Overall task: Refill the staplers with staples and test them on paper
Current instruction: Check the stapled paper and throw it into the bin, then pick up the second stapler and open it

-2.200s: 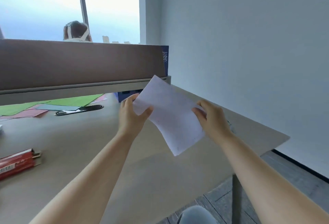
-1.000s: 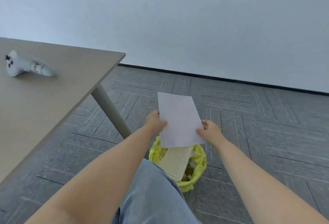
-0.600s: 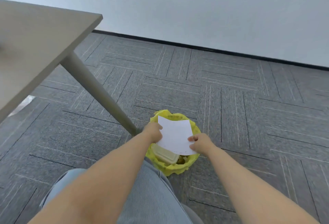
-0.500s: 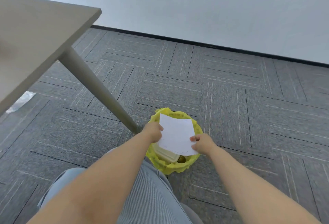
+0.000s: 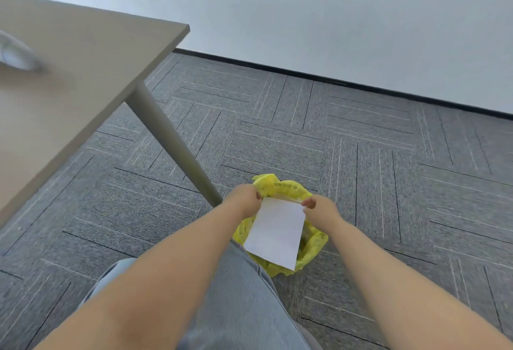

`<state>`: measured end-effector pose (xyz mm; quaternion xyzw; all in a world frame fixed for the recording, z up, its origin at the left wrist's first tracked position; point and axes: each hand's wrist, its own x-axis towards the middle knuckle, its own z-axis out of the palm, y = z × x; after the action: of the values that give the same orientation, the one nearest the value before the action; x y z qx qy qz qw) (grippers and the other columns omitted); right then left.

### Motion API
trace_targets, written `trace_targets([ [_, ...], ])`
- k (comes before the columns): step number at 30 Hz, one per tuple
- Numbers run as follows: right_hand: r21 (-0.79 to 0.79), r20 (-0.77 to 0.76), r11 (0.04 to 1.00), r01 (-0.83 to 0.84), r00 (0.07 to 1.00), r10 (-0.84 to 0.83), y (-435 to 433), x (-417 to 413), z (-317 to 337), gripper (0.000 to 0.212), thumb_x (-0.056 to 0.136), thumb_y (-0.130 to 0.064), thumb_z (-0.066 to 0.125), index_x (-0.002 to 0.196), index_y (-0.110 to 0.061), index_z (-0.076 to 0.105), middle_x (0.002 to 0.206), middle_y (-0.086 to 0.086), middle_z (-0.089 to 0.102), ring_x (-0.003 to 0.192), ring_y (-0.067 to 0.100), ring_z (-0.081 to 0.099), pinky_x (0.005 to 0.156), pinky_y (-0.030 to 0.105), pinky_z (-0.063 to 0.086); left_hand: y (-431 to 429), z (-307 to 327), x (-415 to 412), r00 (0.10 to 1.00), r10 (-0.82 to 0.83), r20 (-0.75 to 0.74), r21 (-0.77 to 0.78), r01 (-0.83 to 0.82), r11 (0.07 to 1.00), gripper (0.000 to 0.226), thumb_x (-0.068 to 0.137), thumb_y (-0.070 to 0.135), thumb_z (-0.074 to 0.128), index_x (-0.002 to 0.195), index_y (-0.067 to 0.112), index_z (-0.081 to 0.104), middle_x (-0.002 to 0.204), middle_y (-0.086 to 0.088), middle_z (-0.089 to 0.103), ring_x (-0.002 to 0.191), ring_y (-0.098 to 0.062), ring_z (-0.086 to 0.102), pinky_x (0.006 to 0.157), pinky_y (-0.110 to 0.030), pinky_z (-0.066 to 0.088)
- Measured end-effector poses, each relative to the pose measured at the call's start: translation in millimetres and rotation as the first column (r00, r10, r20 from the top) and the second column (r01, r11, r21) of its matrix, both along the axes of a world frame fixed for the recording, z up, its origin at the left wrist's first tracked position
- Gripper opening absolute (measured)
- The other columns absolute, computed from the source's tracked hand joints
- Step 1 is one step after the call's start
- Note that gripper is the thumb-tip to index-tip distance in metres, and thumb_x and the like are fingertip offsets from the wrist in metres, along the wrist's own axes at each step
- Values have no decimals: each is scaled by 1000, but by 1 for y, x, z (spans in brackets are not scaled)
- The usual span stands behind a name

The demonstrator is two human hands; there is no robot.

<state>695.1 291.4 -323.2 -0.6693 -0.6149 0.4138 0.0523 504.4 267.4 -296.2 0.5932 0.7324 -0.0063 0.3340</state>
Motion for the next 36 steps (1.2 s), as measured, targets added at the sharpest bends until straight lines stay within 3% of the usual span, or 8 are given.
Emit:
trace_targets([
  [6,348,-68,936,-59,994,88,6,-42,80,14,84,-7,50,88,-11,64,80,2,58,77,20,52,69,28,39,-3,77,-24,997,75,16,325,-76,943,24,90,19,45,102,10,63,106,-10,66,98,-26,59,84,-37,49],
  [10,520,-90,848,-102,981,173,-3,-66,135,13,85,-10,51,87,-14,63,76,-1,60,72,18,56,65,29,45,-20,136,-45,991,127,-37,496,-92,863,23,90,22,44,98,13,63,95,-6,68,85,-23,62,72,-35,53],
  [14,660,-79,736,-155,959,272,-17,-93,191,14,87,-10,51,90,-12,64,75,-2,60,62,10,52,53,17,39,-48,191,-66,977,155,-143,621,-33,783,24,90,21,42,94,12,64,91,-5,68,77,-23,63,65,-34,56],
  [18,757,-97,633,-163,930,355,-34,-134,243,14,87,-12,50,90,-15,63,75,-7,59,64,8,53,58,23,45,-81,238,-95,942,223,-251,701,18,713,23,90,22,42,94,14,64,98,-3,66,70,-19,55,60,-30,51],
  [27,821,6,452,-350,796,606,-83,-271,296,14,86,-13,52,92,-14,65,76,-4,60,71,17,56,64,26,42,-183,276,-223,805,547,-229,744,-218,632,22,88,20,43,96,13,63,103,-8,65,87,-29,60,67,-34,47],
  [30,820,23,403,-406,727,686,-103,-330,299,16,85,-13,51,91,-14,66,86,5,68,79,26,61,69,30,47,-223,270,-275,717,664,-212,728,-337,596,24,89,20,42,98,14,64,105,-8,66,94,-29,61,75,-36,51],
  [33,810,41,354,-467,648,760,-123,-388,302,17,85,-13,50,89,-15,66,81,-3,63,81,23,61,75,31,50,-258,267,-329,603,774,-193,711,-458,534,27,90,20,40,100,13,64,101,-10,67,92,-30,62,71,-34,50],
  [36,775,49,341,-533,587,808,-134,-443,299,17,84,-12,49,90,-12,65,89,4,69,86,26,62,74,32,49,-278,263,-376,525,836,-157,698,-540,470,26,89,18,41,96,10,65,101,-11,66,91,-29,62,72,-36,52],
])
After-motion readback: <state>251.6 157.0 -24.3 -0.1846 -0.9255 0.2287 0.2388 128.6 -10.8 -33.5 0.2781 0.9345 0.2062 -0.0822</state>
